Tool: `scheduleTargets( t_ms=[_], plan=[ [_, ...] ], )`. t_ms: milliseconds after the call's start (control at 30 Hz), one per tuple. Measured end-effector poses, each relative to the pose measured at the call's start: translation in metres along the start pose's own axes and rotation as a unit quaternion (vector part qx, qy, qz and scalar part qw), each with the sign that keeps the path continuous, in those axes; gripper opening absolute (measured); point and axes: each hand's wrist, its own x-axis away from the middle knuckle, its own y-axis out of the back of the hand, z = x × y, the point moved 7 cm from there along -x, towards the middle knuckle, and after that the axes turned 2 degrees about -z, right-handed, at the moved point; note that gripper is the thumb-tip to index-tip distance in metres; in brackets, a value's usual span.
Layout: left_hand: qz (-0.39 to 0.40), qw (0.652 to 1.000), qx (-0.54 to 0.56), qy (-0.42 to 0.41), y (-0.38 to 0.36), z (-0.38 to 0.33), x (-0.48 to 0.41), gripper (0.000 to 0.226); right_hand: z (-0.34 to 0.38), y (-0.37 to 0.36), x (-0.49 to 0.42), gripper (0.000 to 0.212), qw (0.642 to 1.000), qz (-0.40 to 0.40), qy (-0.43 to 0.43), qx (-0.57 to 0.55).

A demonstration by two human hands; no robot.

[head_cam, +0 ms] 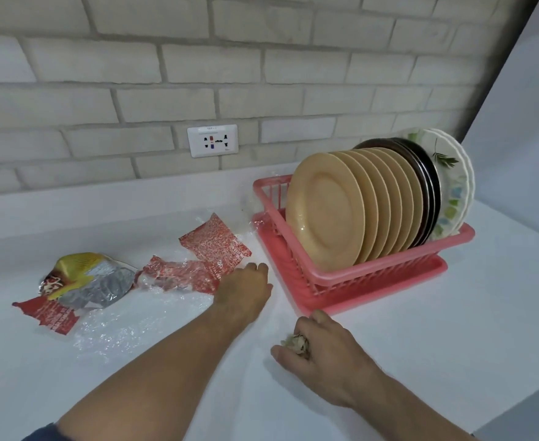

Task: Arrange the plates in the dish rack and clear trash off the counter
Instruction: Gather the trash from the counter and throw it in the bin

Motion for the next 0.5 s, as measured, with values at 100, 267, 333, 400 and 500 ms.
scheduleTargets(
  t_ms=[100, 267, 333, 400, 500],
  plan=[
    [-0.007, 0.998, 0.056, 0.021, -0.008, -0.004, 0.004, 0.027, -0.015, 0.003, -0.004, 0.043, 1.0, -0.007, -0.003, 0.021],
    [-0.043, 0.982, 0.176, 0.055, 0.009, 0.005, 0.028, 0.025, -0.021, 0.005, -0.012, 0.025, 0.999, -0.009, 0.031, -0.025],
    [-0.079, 0.974, 0.196, 0.076, 0.024, 0.024, 0.037, 0.019, -0.015, 0.003, -0.016, 0.021, 0.998, 0.0, 0.047, -0.035],
    [-0.11, 0.971, 0.192, 0.096, 0.042, 0.045, 0.043, 0.02, -0.004, 0.001, -0.02, 0.022, 0.997, 0.005, 0.063, -0.043],
    [-0.138, 0.967, 0.169, 0.13, 0.063, 0.075, 0.052, 0.023, 0.016, -0.003, -0.026, 0.024, 0.995, 0.009, 0.082, -0.056]
  ],
)
